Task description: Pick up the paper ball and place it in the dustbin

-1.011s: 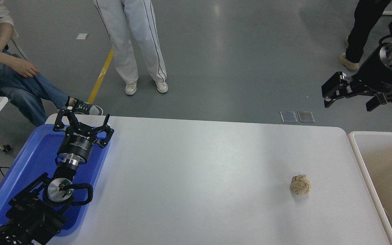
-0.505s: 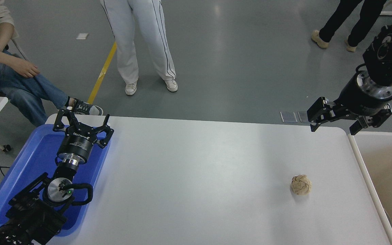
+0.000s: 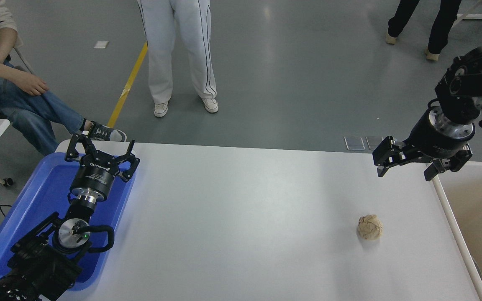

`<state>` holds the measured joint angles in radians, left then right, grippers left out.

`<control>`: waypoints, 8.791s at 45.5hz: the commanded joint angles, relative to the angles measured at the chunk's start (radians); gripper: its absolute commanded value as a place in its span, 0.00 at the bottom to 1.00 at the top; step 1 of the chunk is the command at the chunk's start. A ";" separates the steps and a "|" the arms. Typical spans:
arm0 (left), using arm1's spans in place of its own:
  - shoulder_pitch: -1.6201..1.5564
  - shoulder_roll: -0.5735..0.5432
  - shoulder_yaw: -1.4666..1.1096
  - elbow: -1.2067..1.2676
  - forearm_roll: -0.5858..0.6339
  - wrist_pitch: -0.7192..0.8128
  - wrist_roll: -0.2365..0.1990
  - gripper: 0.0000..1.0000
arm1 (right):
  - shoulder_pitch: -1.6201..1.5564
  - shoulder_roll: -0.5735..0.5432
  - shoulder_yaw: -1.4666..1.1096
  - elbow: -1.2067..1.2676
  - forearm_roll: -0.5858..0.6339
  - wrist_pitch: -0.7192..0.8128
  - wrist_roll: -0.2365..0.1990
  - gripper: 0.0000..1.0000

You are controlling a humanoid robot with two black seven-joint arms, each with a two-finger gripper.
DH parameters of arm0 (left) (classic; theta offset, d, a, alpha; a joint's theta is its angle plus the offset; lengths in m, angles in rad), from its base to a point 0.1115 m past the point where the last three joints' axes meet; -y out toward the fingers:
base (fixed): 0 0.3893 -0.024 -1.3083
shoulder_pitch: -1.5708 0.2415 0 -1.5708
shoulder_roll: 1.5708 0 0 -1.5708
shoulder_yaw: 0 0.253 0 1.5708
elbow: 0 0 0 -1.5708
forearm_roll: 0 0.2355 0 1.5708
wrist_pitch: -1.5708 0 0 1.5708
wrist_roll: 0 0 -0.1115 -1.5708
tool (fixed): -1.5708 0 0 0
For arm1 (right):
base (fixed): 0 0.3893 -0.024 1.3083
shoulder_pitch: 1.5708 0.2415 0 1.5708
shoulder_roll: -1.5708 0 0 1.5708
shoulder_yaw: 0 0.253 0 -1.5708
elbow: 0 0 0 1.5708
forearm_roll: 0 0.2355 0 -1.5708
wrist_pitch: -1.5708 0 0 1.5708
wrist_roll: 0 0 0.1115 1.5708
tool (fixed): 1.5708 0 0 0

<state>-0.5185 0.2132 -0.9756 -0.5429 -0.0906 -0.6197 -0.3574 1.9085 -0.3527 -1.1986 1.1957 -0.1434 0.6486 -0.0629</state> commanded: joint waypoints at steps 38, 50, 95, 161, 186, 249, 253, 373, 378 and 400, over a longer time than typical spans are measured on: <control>0.000 0.000 0.000 0.000 0.000 0.000 0.000 1.00 | -0.482 0.009 0.175 -0.219 -0.168 -0.198 0.005 1.00; 0.000 0.000 0.000 0.000 0.000 0.000 0.000 1.00 | -0.542 0.012 0.269 -0.254 -0.191 -0.205 0.003 1.00; 0.002 0.000 0.000 0.000 0.000 0.000 -0.002 1.00 | -0.758 0.084 0.383 -0.527 -0.225 -0.288 0.003 1.00; 0.000 0.000 0.000 0.000 0.000 -0.002 -0.002 1.00 | -0.816 0.083 0.407 -0.525 -0.266 -0.392 0.000 0.98; 0.000 0.000 0.000 0.000 0.000 -0.002 -0.002 1.00 | -0.809 0.072 0.409 -0.464 -0.231 -0.374 -0.008 0.10; 0.000 0.000 0.000 0.000 0.000 -0.002 0.000 1.00 | -0.510 -0.095 0.309 -0.144 -0.182 -0.161 -0.038 0.00; 0.000 0.000 0.000 0.000 0.000 0.000 0.000 1.00 | -0.454 -0.097 0.275 -0.102 -0.182 -0.159 -0.038 0.00; 0.000 0.000 0.000 0.000 0.000 0.000 0.000 1.00 | 0.455 -0.347 -0.239 0.071 -0.196 0.137 -0.038 0.00; 0.000 0.000 0.000 0.000 -0.001 0.000 0.000 1.00 | 0.455 -0.402 -0.260 0.061 -0.205 0.137 -0.038 0.00; 0.000 0.000 0.000 0.000 -0.001 0.000 0.000 1.00 | 0.435 -0.657 -0.332 -0.054 -0.329 0.137 -0.038 0.00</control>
<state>-0.5184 0.2132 -0.9756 -0.5429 -0.0907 -0.6199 -0.3576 2.3581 -0.8888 -1.5075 1.1933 -0.4134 0.7854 -0.1016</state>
